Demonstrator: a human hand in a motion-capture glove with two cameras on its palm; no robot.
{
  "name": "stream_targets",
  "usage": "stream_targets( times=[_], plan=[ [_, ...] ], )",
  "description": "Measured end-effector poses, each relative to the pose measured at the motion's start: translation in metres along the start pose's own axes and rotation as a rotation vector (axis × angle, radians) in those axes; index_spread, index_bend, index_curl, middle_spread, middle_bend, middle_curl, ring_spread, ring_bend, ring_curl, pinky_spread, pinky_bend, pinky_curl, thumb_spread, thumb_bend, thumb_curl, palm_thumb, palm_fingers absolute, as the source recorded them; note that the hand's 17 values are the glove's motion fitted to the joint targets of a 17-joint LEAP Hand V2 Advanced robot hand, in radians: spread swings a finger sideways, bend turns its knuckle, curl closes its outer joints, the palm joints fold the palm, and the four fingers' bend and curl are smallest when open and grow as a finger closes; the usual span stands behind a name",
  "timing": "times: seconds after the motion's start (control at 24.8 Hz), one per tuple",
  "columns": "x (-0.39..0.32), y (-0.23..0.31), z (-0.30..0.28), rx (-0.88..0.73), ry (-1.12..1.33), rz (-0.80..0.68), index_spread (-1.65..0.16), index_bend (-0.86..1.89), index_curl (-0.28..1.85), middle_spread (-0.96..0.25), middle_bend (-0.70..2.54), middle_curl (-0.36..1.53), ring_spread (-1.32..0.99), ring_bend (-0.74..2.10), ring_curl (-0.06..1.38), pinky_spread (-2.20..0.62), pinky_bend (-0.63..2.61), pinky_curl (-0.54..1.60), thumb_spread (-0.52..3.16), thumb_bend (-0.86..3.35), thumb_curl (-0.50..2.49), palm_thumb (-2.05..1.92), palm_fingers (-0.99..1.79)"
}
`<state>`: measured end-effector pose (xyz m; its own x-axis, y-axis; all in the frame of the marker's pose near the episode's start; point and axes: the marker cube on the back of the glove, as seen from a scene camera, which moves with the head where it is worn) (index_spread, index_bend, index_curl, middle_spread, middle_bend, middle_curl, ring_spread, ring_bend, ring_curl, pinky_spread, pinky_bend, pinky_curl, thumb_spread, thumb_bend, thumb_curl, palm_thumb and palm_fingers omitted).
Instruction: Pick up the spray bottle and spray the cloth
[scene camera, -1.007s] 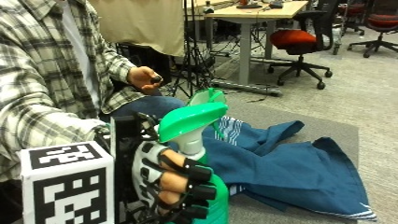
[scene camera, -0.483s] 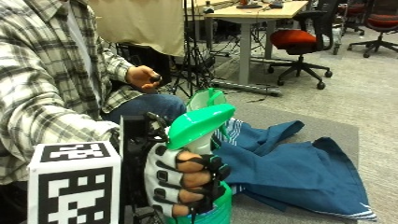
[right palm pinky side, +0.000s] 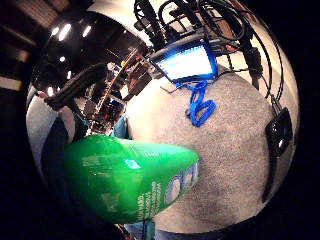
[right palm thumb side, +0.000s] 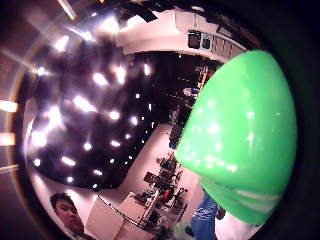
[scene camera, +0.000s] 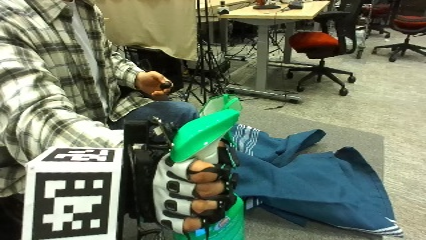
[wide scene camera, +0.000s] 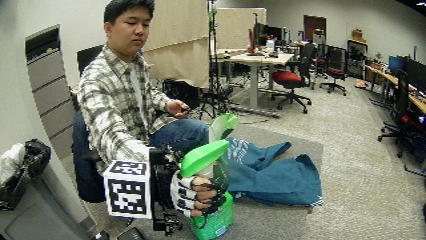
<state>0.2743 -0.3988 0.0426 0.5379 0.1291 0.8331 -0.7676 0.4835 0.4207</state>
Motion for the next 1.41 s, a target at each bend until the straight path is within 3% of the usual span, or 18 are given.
stream_targets(
  times=[0.52,1.05,1.41],
  plan=[
    [-0.009,-0.007,0.005,-0.056,0.010,-0.052,-0.24,0.39,0.54,-0.14,0.52,0.50,-0.17,0.52,0.45,-0.11,0.41,0.34,0.28,-0.03,0.72,1.04,1.33],
    [-0.075,0.018,0.037,-0.177,0.181,-0.359,-0.24,0.40,0.57,-0.14,0.54,0.51,-0.17,0.53,0.47,-0.13,0.41,0.36,0.22,-0.03,0.75,1.03,1.31],
    [-0.119,0.056,0.043,-0.393,0.302,-0.615,-0.24,0.40,0.58,-0.14,0.55,0.51,-0.17,0.54,0.47,-0.14,0.41,0.38,0.21,-0.03,0.76,1.03,1.31]
  ],
)
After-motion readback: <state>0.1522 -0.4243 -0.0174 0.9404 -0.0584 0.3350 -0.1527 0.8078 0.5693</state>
